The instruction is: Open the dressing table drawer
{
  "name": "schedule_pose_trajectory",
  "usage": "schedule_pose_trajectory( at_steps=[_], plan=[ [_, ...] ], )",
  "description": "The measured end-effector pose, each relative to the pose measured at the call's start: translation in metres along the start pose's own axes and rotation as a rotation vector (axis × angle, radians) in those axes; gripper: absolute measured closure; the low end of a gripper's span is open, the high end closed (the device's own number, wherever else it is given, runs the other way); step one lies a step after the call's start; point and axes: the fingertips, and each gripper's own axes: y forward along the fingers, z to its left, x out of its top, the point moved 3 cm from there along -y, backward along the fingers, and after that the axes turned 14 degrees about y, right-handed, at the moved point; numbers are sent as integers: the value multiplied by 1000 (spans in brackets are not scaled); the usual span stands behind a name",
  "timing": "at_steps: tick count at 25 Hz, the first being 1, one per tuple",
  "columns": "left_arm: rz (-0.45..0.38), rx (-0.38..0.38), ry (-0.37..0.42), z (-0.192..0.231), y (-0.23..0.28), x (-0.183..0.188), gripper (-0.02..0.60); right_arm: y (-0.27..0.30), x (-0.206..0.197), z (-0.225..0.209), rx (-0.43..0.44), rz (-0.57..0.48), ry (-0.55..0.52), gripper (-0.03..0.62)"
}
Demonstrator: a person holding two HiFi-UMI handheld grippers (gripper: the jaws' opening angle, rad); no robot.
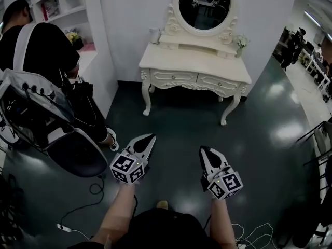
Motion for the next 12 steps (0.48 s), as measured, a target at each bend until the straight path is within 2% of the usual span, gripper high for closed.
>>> schedule_pose_trajectory(
  at_steps=[12],
  plan=[
    [-6,2,-8,30,30,-13,574,49,-8,-15,6,20,11,589]
  ],
)
